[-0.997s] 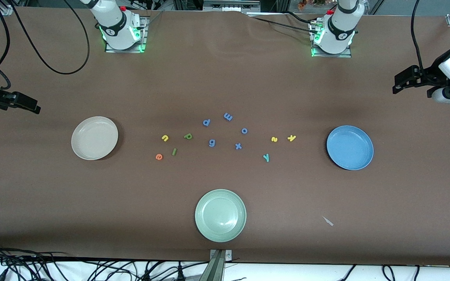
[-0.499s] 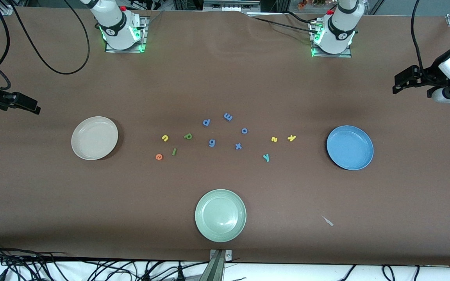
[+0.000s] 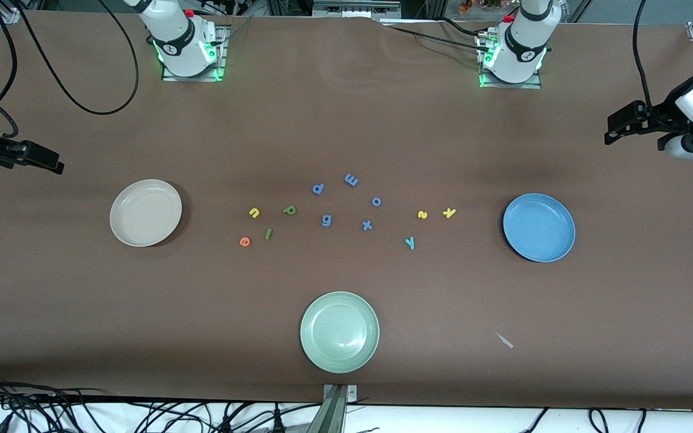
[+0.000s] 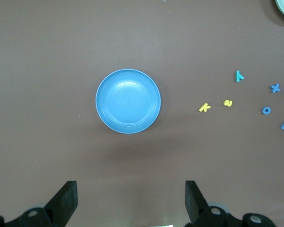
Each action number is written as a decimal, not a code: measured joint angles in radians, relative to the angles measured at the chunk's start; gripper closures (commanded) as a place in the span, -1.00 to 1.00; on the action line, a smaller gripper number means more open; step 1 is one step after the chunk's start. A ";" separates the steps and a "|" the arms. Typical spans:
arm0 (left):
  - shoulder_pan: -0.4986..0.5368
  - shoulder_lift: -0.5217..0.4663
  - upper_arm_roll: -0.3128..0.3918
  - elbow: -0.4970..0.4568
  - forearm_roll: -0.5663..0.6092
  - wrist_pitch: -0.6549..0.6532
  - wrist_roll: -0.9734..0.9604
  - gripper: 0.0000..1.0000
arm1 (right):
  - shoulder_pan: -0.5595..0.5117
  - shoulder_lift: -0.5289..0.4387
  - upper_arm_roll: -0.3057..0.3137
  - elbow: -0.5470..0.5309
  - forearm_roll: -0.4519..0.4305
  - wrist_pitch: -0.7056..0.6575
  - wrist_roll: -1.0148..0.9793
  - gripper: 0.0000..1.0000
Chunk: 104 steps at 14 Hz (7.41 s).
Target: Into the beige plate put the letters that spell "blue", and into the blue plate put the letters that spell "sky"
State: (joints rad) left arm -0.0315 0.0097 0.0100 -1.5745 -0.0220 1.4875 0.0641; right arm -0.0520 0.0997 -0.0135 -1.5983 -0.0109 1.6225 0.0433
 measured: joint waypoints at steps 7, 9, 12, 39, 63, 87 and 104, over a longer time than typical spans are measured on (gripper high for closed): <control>0.000 0.000 0.000 0.000 0.000 0.000 0.000 -1.00 | 0.000 0.000 0.000 0.000 0.000 0.000 0.000 -1.00; 0.000 0.000 0.000 0.000 0.000 0.000 0.000 -1.00 | 0.000 0.000 0.000 0.000 0.000 0.000 0.000 -1.00; 0.000 0.000 0.000 0.000 0.000 -0.001 0.000 -1.00 | 0.000 0.000 0.000 0.000 0.000 0.000 0.000 -1.00; -0.010 0.008 -0.034 -0.003 -0.001 -0.007 0.000 -1.00 | 0.396 0.551 0.026 -0.011 0.028 0.560 0.330 -1.00; -0.177 0.540 -0.139 -0.345 -0.066 0.830 -0.016 -0.76 | 0.407 0.629 0.026 -0.057 0.048 0.683 0.349 -0.54; -0.188 0.477 -0.130 -0.440 -0.062 0.908 -0.052 0.63 | 0.376 0.557 0.002 -0.045 0.048 0.541 0.291 0.52; 0.206 0.366 -0.128 -0.503 -0.017 0.819 0.419 -0.85 | 0.347 0.302 -0.255 -0.448 0.048 0.649 -0.249 -1.00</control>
State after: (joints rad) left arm 0.1742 0.3757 -0.1177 -2.0774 -0.0389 2.3069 0.4826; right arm 0.2952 0.4015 -0.2682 -2.0461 0.0368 2.2718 -0.2053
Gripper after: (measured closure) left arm 0.194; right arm 0.577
